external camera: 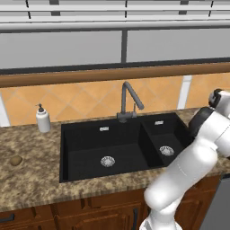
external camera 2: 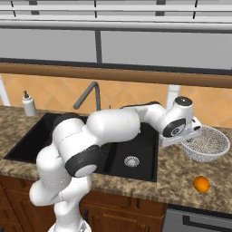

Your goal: Put the colander in the sink, put the orange, kiwi in the colander, and turn on the sink faucet and pour water over the colander.

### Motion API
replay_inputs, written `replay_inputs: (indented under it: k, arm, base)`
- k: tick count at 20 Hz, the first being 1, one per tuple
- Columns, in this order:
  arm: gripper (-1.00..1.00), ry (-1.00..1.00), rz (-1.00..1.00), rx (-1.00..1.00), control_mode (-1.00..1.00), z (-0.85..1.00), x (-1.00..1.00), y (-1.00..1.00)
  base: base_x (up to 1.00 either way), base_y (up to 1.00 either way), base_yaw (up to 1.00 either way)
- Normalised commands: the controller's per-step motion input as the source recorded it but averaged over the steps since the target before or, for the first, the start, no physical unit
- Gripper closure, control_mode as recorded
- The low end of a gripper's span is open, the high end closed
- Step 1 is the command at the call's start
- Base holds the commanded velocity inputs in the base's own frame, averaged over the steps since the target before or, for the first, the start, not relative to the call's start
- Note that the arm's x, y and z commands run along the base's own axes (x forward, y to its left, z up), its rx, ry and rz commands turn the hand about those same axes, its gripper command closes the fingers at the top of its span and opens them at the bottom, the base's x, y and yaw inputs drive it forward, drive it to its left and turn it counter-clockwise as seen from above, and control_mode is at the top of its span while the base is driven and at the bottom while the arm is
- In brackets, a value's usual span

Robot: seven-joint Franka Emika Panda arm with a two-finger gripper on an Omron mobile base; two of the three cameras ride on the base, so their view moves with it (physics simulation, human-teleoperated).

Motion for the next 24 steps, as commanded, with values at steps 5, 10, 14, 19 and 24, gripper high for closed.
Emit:
replay_inputs:
  k: [5,10,14,19,24]
  arm:
    - [-1.0,0.11,0.0,0.0,-1.0,-0.15,0.33,-0.48]
    - [-1.0,0.03,0.0,0.01,-1.0,-0.05,0.27,-0.55]
    - [-1.0,0.01,0.0,0.0,-1.0,-0.01,0.37,-0.22]
    - [-1.0,0.13,0.0,0.0,-1.0,-0.38,0.0,-0.09]
    - [-1.0,0.25,0.0,0.0,-1.0,-0.89,-0.15,-0.06]
  base:
    - [0.0,0.0,0.0]
    - [0.0,0.0,0.0]
    - [0.0,0.0,0.0]
    - [0.0,0.0,0.0]
    - [0.0,0.0,0.0]
